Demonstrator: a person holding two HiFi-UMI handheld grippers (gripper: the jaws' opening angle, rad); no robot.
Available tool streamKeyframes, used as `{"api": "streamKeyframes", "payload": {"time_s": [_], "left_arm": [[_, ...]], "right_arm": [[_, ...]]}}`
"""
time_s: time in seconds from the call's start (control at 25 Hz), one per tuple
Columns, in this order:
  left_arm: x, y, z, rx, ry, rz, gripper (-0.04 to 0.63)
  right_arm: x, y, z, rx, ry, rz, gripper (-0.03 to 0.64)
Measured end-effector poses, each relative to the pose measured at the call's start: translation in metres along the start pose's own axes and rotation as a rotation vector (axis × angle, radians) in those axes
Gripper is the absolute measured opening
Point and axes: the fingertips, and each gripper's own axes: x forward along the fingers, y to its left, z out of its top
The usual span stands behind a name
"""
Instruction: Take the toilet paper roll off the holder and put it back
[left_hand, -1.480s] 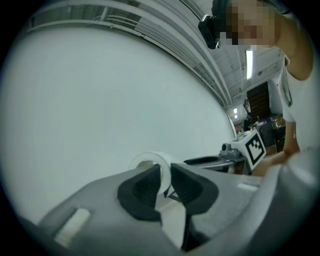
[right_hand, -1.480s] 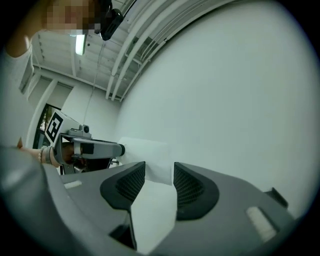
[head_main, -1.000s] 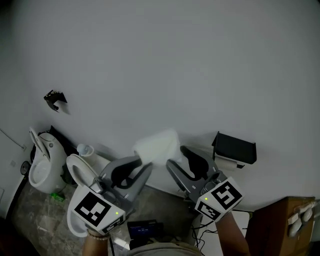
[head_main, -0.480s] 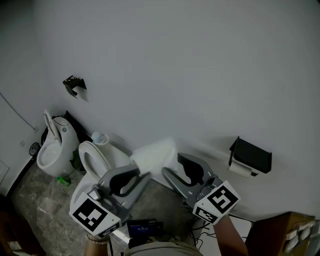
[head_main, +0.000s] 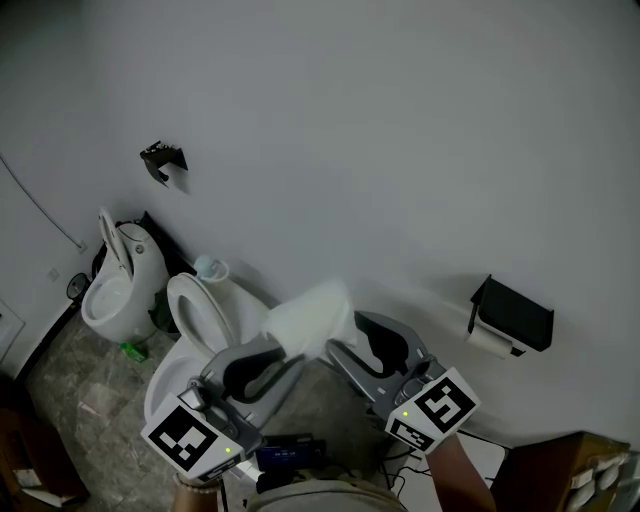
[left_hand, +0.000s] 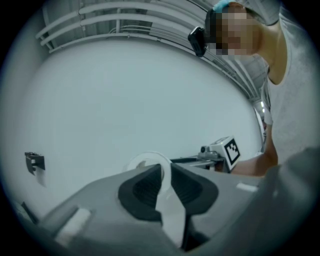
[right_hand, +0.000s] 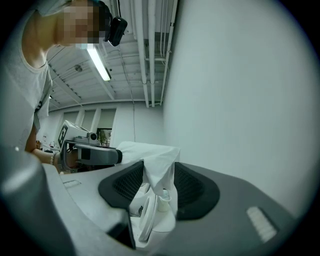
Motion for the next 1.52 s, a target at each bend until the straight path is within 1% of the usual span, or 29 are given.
{"api": "streamKeyframes", "payload": {"time_s": [0.48, 0.56, 0.64, 0.68, 0.76, 0.84, 0.96, 1.04, 1.08, 1.2, 1.28, 1.4, 1.52], "left_arm": [[0.01, 0.0, -0.002, -0.012, -0.003, -0.024, 0.055], [0.012, -0.001, 0.003, -0.006, -0.027, -0.036, 0.055], [0.016, -0.003, 0.012, 0.027, -0.085, -0.057, 0.055], [0.017, -0.002, 0.012, 0.041, -0.089, -0.061, 0.055], [0.02, -0.005, 0.013, 0.045, -0.088, -0.077, 0.055], [0.024, -0.011, 0.022, 0.04, -0.116, -0.104, 0.055], [0.029, -0.015, 0.023, 0.063, -0.118, -0.12, 0.054], [0.036, -0.022, 0.033, 0.079, -0.141, -0.158, 0.054], [0.042, -0.024, 0.032, 0.086, -0.132, -0.169, 0.054], [0.076, -0.03, 0.025, 0.085, -0.069, -0.193, 0.054], [0.092, -0.033, 0.033, 0.103, -0.092, -0.229, 0.054], [0.092, -0.032, 0.04, 0.131, -0.123, -0.283, 0.054], [0.085, -0.031, 0.035, 0.119, -0.093, -0.338, 0.054]], "right_arm": [[-0.004, -0.009, -0.001, -0.009, 0.017, -0.03, 0.192], [-0.006, -0.011, 0.0, -0.011, 0.019, -0.042, 0.192], [-0.009, -0.013, 0.001, -0.015, 0.018, -0.056, 0.192], [-0.011, -0.014, 0.002, -0.017, 0.018, -0.062, 0.192], [-0.014, -0.016, 0.004, -0.023, 0.016, -0.075, 0.192], [-0.018, -0.018, 0.006, -0.03, 0.011, -0.089, 0.192], [-0.027, -0.021, 0.011, -0.044, -0.001, -0.123, 0.192], [-0.034, -0.027, 0.015, -0.052, -0.01, -0.151, 0.192], [-0.039, -0.032, 0.017, -0.052, -0.013, -0.166, 0.192], [-0.061, -0.062, 0.021, -0.048, -0.016, -0.215, 0.192], [-0.07, -0.076, 0.027, -0.059, -0.019, -0.25, 0.192], [-0.072, -0.075, 0.036, -0.096, -0.019, -0.299, 0.192], [-0.071, -0.068, 0.04, -0.134, -0.007, -0.359, 0.192]]}}
